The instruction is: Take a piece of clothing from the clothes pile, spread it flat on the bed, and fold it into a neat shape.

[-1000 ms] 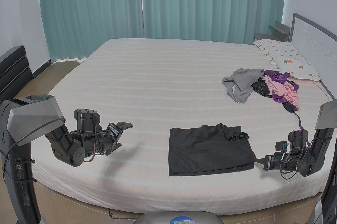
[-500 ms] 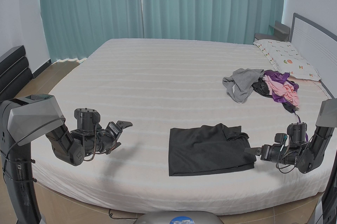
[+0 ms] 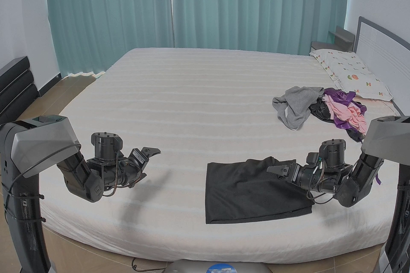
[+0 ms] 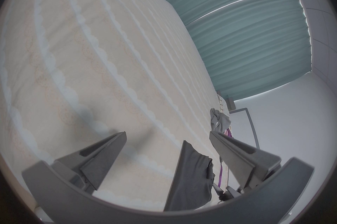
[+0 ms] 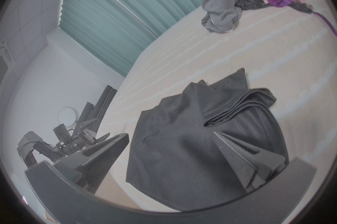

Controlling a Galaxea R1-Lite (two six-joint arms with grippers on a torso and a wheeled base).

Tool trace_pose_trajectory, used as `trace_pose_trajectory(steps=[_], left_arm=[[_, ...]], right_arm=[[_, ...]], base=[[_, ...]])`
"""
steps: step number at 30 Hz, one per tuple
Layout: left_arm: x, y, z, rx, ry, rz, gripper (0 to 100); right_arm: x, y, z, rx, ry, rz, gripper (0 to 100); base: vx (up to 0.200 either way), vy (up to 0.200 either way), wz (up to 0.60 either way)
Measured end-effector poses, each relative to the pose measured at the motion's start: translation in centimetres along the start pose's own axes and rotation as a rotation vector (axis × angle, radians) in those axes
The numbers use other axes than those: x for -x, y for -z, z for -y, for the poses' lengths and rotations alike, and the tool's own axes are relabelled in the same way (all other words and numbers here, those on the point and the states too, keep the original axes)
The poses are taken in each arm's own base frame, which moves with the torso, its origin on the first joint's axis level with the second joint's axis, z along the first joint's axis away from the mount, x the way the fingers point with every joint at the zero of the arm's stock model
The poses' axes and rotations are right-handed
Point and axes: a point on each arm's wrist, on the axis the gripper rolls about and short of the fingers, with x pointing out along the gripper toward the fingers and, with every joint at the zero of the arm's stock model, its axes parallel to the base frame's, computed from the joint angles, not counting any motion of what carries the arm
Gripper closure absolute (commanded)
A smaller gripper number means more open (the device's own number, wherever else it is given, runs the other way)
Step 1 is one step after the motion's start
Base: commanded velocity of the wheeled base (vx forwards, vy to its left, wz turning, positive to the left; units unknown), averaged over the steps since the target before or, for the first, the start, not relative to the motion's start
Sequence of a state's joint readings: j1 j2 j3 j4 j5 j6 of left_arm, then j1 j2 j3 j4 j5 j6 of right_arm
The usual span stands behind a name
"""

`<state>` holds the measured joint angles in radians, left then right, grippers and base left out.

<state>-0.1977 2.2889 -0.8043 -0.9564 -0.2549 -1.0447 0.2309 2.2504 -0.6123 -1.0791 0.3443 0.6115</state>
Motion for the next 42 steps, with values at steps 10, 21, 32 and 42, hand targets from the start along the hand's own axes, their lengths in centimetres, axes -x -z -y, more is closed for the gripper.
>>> trace_pose_trajectory(steps=[10, 21, 32, 42], left_arm=[[-0.1, 0.1, 0.0, -0.002, -0.001, -0.002, 0], [-0.1, 0.1, 0.0, -0.002, -0.001, -0.002, 0], [-0.1, 0.1, 0.0, -0.001, -0.003, -0.003, 0], [-0.1, 0.1, 0.0, -0.001, -0.002, -0.003, 0]], right_arm=[[-2.7, 0.5, 0.5, -0.007, 0.035, -0.034, 0], [-4.2, -2.8, 2.4, -0.006, 0.116, 0.185, 0], [-3.3, -5.1, 6.5, -0.051, 0.194, 0.304, 0], [-3.0, -5.4, 6.9, -0.052, 0.123, 0.279, 0]], base=[[0.0, 0.0, 0.0], [0.0, 0.0, 0.0], [0.0, 0.0, 0.0], [0.0, 0.0, 0.0]])
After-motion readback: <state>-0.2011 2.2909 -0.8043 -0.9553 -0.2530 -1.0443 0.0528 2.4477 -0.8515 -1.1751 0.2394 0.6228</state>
